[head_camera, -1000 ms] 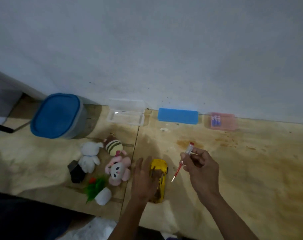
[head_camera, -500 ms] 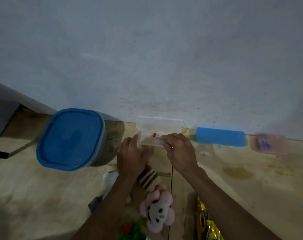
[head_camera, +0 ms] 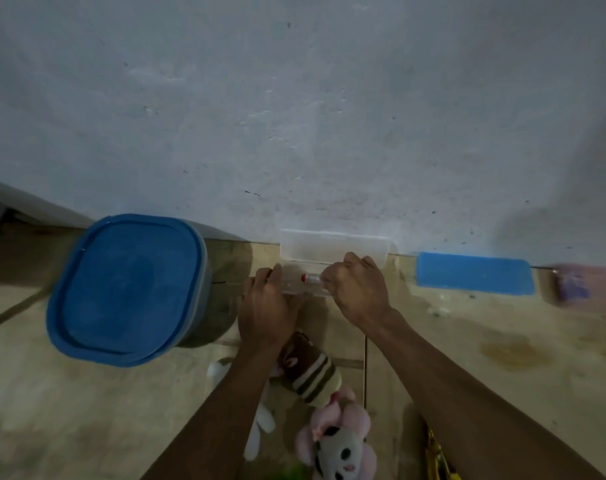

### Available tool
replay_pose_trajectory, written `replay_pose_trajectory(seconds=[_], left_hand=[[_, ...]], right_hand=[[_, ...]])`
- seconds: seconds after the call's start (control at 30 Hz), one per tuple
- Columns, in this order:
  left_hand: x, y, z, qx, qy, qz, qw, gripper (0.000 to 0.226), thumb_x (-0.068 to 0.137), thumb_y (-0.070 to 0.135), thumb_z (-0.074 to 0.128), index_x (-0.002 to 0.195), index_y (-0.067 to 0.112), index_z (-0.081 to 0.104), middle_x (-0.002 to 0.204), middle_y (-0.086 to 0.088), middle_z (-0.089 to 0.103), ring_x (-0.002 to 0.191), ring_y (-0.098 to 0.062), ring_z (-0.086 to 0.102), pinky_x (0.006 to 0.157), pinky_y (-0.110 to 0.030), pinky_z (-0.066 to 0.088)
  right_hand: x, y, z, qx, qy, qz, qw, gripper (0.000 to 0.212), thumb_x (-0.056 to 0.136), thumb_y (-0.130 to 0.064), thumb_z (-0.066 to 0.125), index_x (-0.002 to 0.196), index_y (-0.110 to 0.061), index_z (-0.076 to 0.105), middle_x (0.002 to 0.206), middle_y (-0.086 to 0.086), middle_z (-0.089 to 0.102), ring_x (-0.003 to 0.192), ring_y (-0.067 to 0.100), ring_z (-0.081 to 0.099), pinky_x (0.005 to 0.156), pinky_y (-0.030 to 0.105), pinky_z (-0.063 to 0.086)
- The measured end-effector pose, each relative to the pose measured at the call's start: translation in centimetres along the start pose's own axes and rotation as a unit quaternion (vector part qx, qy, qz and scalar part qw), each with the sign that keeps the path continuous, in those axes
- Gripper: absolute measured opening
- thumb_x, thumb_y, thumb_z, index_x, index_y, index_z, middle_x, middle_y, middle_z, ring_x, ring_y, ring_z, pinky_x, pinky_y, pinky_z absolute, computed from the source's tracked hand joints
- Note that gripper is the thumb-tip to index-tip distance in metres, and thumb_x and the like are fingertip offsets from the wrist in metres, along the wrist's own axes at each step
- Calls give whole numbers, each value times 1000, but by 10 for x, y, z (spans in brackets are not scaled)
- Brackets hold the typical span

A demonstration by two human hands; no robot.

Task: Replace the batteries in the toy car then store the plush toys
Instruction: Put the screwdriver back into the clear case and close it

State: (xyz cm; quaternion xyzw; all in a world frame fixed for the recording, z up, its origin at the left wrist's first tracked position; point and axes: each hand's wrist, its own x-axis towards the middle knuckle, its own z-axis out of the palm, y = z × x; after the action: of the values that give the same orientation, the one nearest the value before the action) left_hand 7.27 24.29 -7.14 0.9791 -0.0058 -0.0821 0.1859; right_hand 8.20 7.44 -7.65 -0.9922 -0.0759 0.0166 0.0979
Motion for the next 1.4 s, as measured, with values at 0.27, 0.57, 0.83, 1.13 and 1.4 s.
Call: replay_pose_trajectory(seconds=[0.27, 0.57, 0.83, 1.13, 1.4], left_hand=[[0, 2, -4, 7, 3, 2, 1000, 57, 92, 61, 54, 135, 23, 53, 137, -3, 57, 122, -26, 55, 99, -47, 46], [0, 8, -12, 4, -17, -6, 1000, 63, 90, 61, 57, 139, 22, 51, 143, -4, 52, 128, -28, 51, 103, -49, 44], [-1, 5, -9, -46, 4, -9, 999, 62, 86, 58, 67, 130, 16, 58, 130, -9, 60, 117, -29, 57, 98, -49, 47], [4, 0, -5, 24, 85, 107, 990, 38, 79, 29, 84, 113, 19, 74, 123, -11, 68, 111, -33, 64, 86, -47, 51], [21, 9, -22, 78, -39, 126, 988, 41, 100, 43, 50, 135, 25, 62, 144, -6, 51, 134, -30, 42, 107, -47, 35]], right_hand=[[-19, 1, -11, 37, 188, 14, 981, 22, 79, -10, 79, 100, -12, 76, 99, 6, 70, 88, 28, 63, 68, 37, 53], [-20, 33, -38, -15, 163, 48, 985, 40, 83, -20, 78, 120, -8, 67, 114, 11, 67, 103, 32, 61, 76, 43, 53], [-40, 30, -31, 29, 161, 7, 987, 20, 79, -18, 82, 98, -16, 76, 97, 2, 72, 91, 27, 61, 70, 40, 53], [-42, 31, -6, 27, 141, 22, 989, 24, 75, -11, 83, 99, -11, 78, 103, 6, 75, 95, 30, 66, 71, 40, 58], [-37, 30, -2, 13, 140, 38, 989, 16, 83, -17, 78, 96, -8, 79, 106, 10, 74, 99, 33, 65, 80, 41, 58]])
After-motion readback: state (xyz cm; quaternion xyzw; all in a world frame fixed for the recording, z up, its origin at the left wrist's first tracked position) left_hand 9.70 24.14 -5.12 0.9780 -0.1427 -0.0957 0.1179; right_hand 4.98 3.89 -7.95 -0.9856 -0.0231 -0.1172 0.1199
